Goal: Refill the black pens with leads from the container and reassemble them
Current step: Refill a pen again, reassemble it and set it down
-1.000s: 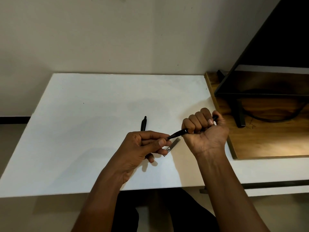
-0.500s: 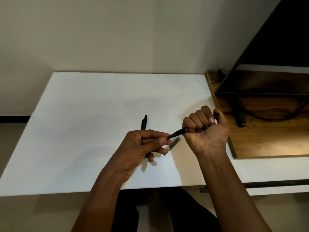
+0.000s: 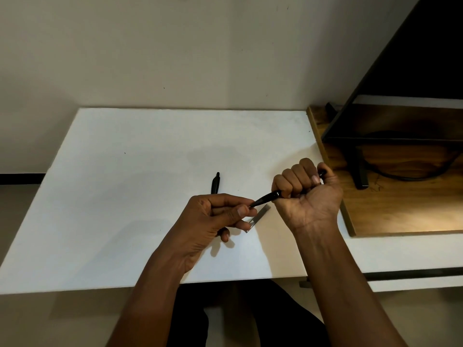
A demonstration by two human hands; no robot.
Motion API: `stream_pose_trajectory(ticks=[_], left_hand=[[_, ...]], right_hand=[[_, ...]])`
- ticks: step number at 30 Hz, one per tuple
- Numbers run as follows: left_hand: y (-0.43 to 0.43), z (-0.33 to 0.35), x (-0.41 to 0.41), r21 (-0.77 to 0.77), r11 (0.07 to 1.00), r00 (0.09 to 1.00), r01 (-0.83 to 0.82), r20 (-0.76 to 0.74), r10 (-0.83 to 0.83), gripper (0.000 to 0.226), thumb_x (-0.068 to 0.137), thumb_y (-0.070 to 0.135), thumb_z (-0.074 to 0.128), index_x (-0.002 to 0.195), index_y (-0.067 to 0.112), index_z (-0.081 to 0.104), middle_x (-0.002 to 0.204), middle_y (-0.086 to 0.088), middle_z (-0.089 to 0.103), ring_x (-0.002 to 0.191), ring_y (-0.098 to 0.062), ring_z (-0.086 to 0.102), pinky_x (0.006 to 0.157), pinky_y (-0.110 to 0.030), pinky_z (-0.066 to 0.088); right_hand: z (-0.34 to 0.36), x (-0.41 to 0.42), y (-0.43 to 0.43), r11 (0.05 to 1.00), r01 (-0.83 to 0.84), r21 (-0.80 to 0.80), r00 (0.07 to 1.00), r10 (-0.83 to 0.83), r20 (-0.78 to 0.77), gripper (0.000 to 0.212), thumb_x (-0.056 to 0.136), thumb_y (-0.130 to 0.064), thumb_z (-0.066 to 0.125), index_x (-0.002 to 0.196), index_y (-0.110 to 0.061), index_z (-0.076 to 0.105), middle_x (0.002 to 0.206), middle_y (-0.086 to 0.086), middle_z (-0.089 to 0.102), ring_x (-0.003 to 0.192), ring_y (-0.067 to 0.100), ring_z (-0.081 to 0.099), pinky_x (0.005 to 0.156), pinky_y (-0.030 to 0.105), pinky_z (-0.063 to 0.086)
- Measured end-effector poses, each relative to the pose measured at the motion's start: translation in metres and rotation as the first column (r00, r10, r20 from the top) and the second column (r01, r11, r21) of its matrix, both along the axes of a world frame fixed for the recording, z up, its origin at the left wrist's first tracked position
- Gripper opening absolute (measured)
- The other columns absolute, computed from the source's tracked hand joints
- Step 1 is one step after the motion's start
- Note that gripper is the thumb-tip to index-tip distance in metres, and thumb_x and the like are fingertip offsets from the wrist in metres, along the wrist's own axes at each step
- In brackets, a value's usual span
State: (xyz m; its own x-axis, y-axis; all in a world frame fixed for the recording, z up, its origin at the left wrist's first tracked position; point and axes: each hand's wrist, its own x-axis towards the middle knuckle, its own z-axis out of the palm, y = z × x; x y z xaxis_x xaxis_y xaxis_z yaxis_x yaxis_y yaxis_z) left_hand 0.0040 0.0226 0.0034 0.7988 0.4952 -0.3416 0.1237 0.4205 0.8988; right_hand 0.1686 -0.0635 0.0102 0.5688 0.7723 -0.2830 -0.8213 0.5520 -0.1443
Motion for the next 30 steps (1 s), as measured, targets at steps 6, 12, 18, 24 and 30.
stream_pose_trajectory(ticks=[6, 12, 18, 24, 30], left_hand=[[0.0003, 0.0005, 0.0000, 0.004, 1.000, 1.000, 0.006, -0.012, -0.006, 0.021, 0.075, 0.029, 0.076, 0.093, 0.020, 0.081, 0.095, -0.008, 0.080, 0.073, -0.015, 0.076, 0.045, -0.017, 0.047], [0.0008, 0.0005, -0.0002, -0.001, 1.000, 1.000, 0.006, -0.009, -0.006, 0.021, 0.075, 0.028, 0.076, 0.094, 0.020, 0.081, 0.095, -0.008, 0.080, 0.073, -0.015, 0.076, 0.044, -0.017, 0.047], [0.0006, 0.0000, 0.0006, 0.000, 1.000, 1.000, 0.005, -0.005, -0.005, 0.020, 0.075, 0.028, 0.076, 0.093, 0.022, 0.081, 0.095, -0.008, 0.080, 0.072, -0.014, 0.076, 0.044, -0.017, 0.048], [0.0005, 0.0000, 0.0007, -0.003, 1.000, 1.000, 0.008, -0.006, -0.008, 0.020, 0.076, 0.026, 0.075, 0.094, 0.019, 0.081, 0.095, -0.009, 0.080, 0.072, -0.015, 0.076, 0.044, -0.017, 0.048], [-0.0001, 0.0003, 0.0005, -0.002, 1.000, 1.000, 0.012, -0.006, -0.012, 0.021, 0.075, 0.027, 0.075, 0.094, 0.020, 0.081, 0.095, -0.009, 0.080, 0.073, -0.015, 0.076, 0.045, -0.017, 0.047]], right_hand=[[-0.0003, 0.0001, -0.0003, 1.000, -0.013, -0.001, 1.000, 0.013, 0.005, 0.056, 0.098, -0.038, 0.028, 0.047, -0.016, 0.037, 0.038, -0.003, 0.028, 0.041, 0.010, 0.011, 0.040, 0.024, 0.016], [-0.0001, 0.0007, 0.0002, 1.000, -0.010, 0.002, 1.000, 0.010, 0.012, 0.057, 0.098, -0.034, 0.025, 0.046, -0.016, 0.037, 0.036, -0.003, 0.029, 0.040, 0.010, 0.011, 0.037, 0.023, 0.018], [-0.0020, 0.0003, 0.0020, 1.000, -0.015, 0.004, 1.000, 0.015, 0.011, 0.056, 0.098, -0.035, 0.026, 0.046, -0.016, 0.037, 0.036, -0.003, 0.028, 0.040, 0.010, 0.011, 0.037, 0.023, 0.018], [-0.0017, 0.0007, 0.0002, 0.999, -0.028, 0.016, 1.000, 0.028, -0.012, 0.055, 0.098, -0.039, 0.030, 0.048, -0.015, 0.036, 0.038, -0.003, 0.027, 0.040, 0.010, 0.012, 0.036, 0.024, 0.019], [-0.0005, 0.0008, 0.0000, 1.000, -0.014, 0.015, 1.000, 0.015, -0.022, 0.057, 0.099, -0.038, 0.028, 0.047, -0.015, 0.036, 0.045, -0.006, 0.016, 0.041, 0.009, 0.011, 0.037, 0.024, 0.018]])
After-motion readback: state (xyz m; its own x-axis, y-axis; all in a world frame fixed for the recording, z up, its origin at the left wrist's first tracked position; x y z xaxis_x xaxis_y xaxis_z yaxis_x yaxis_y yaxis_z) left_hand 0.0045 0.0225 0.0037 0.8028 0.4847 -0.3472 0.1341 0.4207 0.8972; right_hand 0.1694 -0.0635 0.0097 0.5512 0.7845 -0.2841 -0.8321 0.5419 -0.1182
